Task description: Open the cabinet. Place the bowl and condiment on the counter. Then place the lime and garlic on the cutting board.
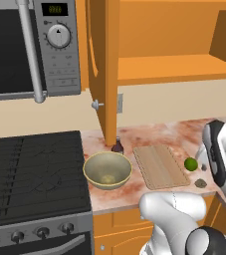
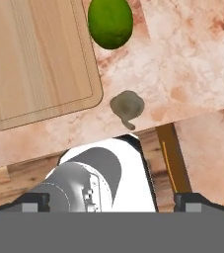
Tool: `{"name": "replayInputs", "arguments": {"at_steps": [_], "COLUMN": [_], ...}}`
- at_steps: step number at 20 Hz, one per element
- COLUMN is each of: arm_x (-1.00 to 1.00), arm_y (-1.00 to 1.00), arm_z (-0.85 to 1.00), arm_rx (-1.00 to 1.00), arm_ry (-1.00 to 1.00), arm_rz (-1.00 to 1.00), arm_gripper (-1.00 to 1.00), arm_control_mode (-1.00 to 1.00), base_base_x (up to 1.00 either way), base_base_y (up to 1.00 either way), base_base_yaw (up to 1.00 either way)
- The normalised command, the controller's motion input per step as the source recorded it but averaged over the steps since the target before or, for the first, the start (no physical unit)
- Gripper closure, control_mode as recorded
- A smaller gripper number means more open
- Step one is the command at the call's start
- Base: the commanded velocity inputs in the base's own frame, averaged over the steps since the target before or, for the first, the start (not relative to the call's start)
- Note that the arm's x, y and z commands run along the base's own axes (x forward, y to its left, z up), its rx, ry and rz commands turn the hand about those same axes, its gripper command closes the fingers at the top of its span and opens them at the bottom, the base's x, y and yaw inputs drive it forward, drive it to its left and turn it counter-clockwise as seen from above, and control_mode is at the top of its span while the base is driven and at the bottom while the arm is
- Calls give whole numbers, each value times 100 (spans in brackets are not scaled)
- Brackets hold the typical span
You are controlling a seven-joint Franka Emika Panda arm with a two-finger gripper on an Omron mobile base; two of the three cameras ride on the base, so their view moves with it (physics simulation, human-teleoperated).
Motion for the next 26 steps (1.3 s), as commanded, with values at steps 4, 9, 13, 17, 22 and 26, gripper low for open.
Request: {"name": "replayInputs", "arguments": {"at_steps": [4, 9, 13, 17, 22, 26], "arm_x": [0, 0, 0, -1, -3, 0], "arm_y": [0, 0, 0, 0, 0, 0], "arm_z": [-16, -11, 0, -1, 0, -5], "arm_rx": [-5, -6, -4, -3, 0, 0], "arm_ry": [0, 0, 0, 0, 0, 0], "arm_rz": [20, 21, 24, 26, 23, 18], "arm_gripper": [-100, -100, -100, -100, -100, -100], "arm_control_mode": [-100, -100, -100, -100, -100, -100], "base_base_x": [0, 0, 0, 0, 0, 0], "base_base_y": [0, 0, 0, 0, 0, 0], "base_base_yaw": [0, 0, 0, 0, 0, 0]}}
